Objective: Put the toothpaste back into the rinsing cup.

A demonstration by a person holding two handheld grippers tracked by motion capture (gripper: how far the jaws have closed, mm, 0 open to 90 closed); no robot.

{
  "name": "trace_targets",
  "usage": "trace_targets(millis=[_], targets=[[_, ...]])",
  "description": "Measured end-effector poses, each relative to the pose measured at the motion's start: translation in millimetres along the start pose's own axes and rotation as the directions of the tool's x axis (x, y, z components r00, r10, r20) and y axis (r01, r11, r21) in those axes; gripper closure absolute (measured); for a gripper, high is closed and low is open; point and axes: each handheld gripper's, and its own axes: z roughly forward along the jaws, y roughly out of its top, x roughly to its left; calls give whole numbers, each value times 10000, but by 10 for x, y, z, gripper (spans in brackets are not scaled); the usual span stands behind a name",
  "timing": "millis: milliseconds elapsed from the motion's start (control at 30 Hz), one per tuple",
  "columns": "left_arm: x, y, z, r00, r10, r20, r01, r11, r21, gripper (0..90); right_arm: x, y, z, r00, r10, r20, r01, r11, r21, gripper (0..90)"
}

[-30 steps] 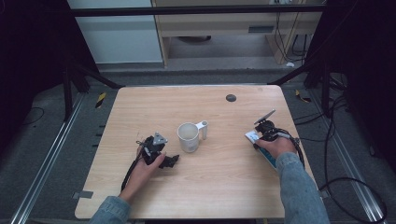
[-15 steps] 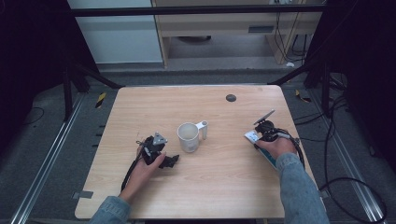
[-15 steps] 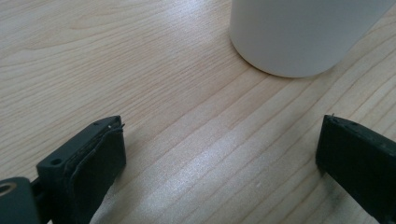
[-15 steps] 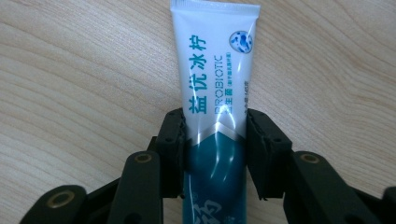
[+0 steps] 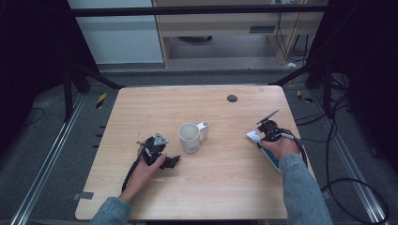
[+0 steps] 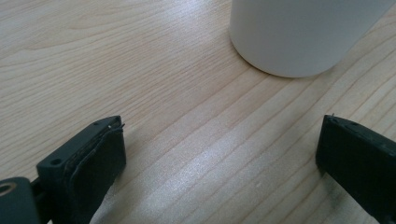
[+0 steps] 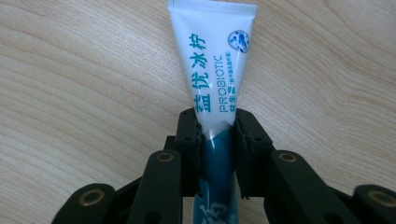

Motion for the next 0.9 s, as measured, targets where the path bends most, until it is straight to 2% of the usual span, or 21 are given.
trace_targets(millis=[333, 467, 700, 767, 900], targets=[[1, 0, 0, 10000, 1, 12, -1, 10000, -1, 8, 38, -1, -38, 9999, -116, -65, 116, 9999, -45, 769], [0, 0, 0, 10000, -1, 9, 1, 10000, -4, 8, 62, 1, -93, 9998, -114, -182, 109, 9995, -292, 773], [-1, -1, -1, 10000, 10, 4, -10, 10000, -5, 7, 120, -17, -284, 9995, -42, -320, 11, 9953, -969, 777], [-1, -1, -1, 10000, 11, 3, -11, 10000, -4, 7, 152, -38, -378, 9993, -76, -380, 25, 9912, -1323, 778], [-1, -1, -1, 10000, 9, 0, -9, 10000, -6, 7, 186, -63, -479, 9991, -65, -408, -5, 9855, -1696, 778]])
